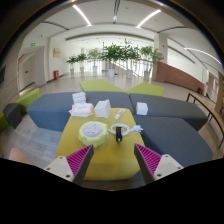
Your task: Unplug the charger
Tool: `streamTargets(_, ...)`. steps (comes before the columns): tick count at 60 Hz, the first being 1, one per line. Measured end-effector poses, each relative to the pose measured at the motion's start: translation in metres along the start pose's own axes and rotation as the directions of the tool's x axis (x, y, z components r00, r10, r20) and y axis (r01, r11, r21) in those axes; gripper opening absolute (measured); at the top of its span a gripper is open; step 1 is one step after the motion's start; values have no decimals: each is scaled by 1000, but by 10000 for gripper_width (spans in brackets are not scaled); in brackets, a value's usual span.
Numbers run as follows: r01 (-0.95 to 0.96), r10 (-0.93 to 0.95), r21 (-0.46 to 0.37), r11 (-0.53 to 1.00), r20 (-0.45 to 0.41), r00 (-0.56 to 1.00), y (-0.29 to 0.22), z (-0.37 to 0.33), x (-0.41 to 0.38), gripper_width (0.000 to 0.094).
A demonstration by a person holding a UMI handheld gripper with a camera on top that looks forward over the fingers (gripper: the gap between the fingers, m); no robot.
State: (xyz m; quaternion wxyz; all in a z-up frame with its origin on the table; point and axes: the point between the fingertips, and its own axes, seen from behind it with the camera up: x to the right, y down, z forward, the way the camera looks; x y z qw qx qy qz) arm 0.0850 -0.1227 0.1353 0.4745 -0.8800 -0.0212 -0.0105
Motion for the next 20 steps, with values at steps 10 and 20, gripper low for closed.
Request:
streamTargets(10, 62, -61, 51, 997, -33, 998, 3, -30, 7, 852)
streamTargets(20, 16, -14, 71, 997, -34, 999, 4, -30, 20, 849)
